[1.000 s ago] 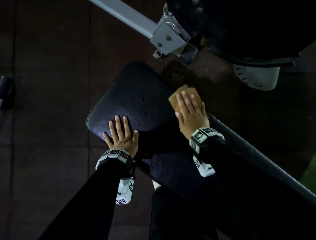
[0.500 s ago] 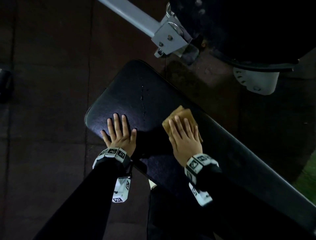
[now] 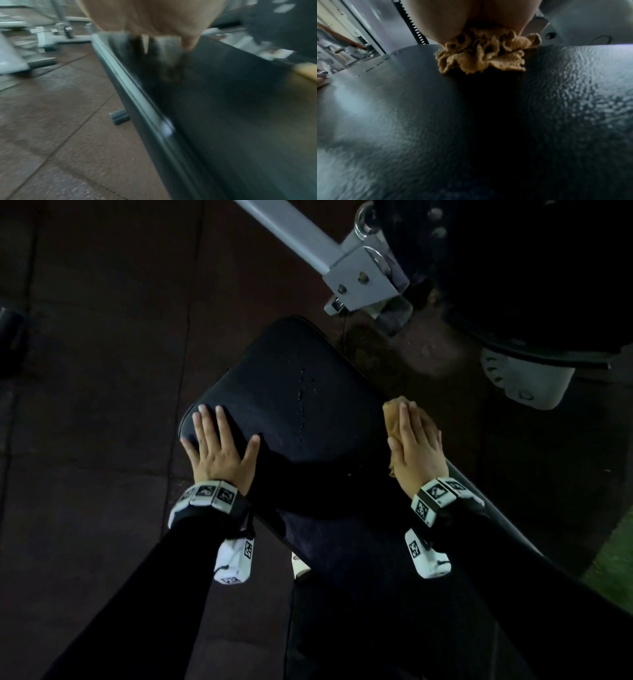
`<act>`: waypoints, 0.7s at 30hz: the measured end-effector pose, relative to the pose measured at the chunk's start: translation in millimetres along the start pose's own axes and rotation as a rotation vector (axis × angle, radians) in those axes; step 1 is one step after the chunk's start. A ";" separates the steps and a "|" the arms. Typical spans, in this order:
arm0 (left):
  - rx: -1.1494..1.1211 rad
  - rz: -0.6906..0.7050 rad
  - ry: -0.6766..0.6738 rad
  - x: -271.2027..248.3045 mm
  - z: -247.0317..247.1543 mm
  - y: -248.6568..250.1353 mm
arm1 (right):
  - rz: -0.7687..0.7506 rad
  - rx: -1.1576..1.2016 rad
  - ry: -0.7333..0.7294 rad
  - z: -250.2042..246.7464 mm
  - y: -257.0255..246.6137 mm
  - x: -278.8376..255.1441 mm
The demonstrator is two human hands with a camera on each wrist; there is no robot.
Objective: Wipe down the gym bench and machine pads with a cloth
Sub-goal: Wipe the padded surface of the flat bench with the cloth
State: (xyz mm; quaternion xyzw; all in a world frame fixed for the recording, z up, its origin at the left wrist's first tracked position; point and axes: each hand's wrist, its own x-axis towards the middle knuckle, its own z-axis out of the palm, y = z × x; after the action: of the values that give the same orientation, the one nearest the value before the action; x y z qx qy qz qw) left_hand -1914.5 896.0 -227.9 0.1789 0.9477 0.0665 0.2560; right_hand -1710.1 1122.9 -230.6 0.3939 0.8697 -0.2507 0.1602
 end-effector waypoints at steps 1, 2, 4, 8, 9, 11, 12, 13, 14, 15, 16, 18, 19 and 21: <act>0.011 -0.015 -0.025 5.0 0.1 -2.0 | -0.004 -0.010 -0.003 2.0 -2.6 -1.3; 0.027 -0.019 -0.035 7.2 1.5 -2.6 | -0.011 -0.021 -0.007 3.5 -6.7 -0.8; 0.044 -0.018 -0.034 8.0 4.6 -1.9 | -0.044 -0.048 0.000 5.7 -19.8 6.1; 0.037 -0.032 -0.112 13.2 5.4 -5.9 | -0.136 -0.083 0.041 0.4 -61.1 45.5; 0.038 -0.035 -0.144 15.5 4.9 -7.8 | -0.152 -0.095 0.040 -2.5 -72.8 60.2; 0.045 -0.033 -0.187 18.1 4.2 -9.4 | -0.190 -0.114 0.017 -8.8 -97.4 93.7; 0.048 -0.034 -0.197 18.2 3.8 -8.7 | -0.213 -0.113 -0.008 -11.7 -110.9 110.8; 0.050 -0.037 -0.199 18.2 3.3 -7.7 | -0.238 -0.114 -0.034 -13.6 -125.4 125.9; 0.052 -0.042 -0.201 17.8 2.3 -6.4 | -0.269 -0.127 -0.052 -14.0 -140.0 137.3; 0.054 -0.047 -0.206 17.5 1.1 -5.5 | -0.303 -0.153 -0.059 -12.2 -154.0 144.4; 0.052 -0.050 -0.215 17.5 -0.1 -4.9 | -0.336 -0.186 -0.059 -8.7 -165.9 146.9; 0.046 -0.049 -0.235 17.4 -2.1 -4.7 | -0.409 -0.253 -0.046 1.8 -180.0 137.5; 0.046 -0.046 -0.239 17.8 -2.6 -4.9 | -0.452 -0.284 -0.033 9.2 -180.4 126.7; 0.044 -0.043 -0.244 17.9 -3.7 -4.7 | -0.532 -0.329 -0.004 23.8 -169.0 94.6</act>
State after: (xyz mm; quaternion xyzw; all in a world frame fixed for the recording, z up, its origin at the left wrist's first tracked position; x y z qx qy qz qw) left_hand -1932.3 898.2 -234.0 0.1707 0.9143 0.0179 0.3669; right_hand -1897.9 1071.4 -242.8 0.1208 0.9708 -0.1407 0.1522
